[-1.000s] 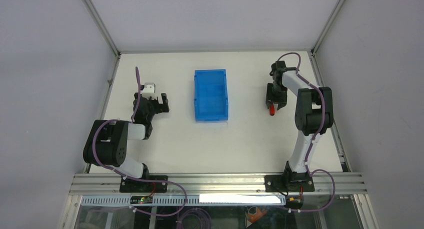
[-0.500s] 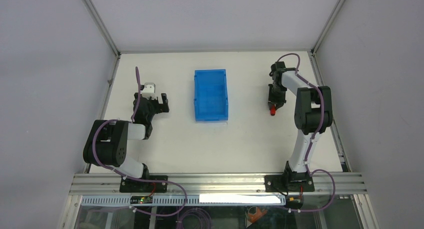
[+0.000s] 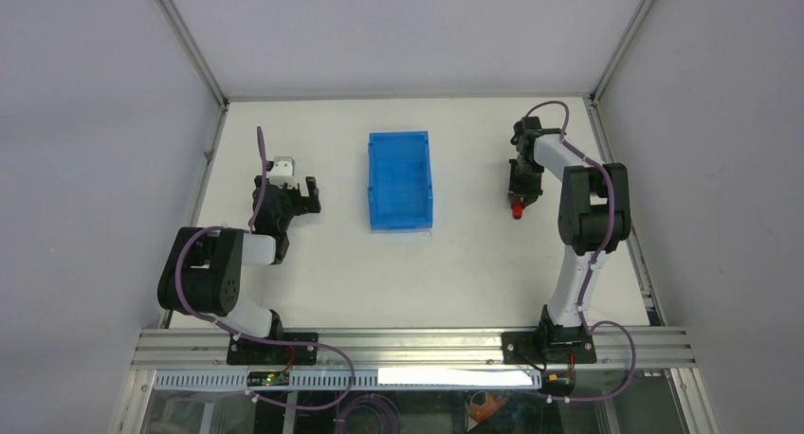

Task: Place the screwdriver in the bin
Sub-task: Pick up the screwdriver from the center of the board.

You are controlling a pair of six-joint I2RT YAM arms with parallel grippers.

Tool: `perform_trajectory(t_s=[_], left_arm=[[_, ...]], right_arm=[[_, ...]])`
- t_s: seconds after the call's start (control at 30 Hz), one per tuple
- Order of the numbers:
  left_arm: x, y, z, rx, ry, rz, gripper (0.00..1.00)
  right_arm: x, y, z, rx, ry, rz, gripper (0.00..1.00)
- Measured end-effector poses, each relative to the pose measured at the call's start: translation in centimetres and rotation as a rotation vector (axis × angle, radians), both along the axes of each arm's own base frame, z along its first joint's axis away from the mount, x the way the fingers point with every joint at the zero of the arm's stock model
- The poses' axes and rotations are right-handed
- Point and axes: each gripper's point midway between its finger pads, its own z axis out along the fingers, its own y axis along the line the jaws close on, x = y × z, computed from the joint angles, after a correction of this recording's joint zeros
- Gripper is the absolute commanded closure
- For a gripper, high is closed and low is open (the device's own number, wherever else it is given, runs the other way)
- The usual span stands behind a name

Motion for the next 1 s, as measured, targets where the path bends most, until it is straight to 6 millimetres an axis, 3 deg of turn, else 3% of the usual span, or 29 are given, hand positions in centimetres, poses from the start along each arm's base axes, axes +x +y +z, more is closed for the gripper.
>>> perform_trajectory(t_s=[0.2,0.37,0.87,1.0], left_arm=[[0.0,0.0,0.0,0.000,0.000,0.000,0.01],[0.0,0.0,0.0,0.000,0.000,0.000,0.01],[0.0,0.0,0.0,0.000,0.000,0.000,0.01],[0.0,0.0,0.0,0.000,0.000,0.000,0.01]], right_arm=[[-0.3,0.0,0.2,0.002,0.007,0.000,1.00],[-0.5,0.2,1.5,0.014,-0.010,0.000,1.00],[0.1,1.6,8.0,0.099,-0.153,-0.002,1.00],[0.3,2.3,10.6,0.136,-0.205,-0.006,1.00]])
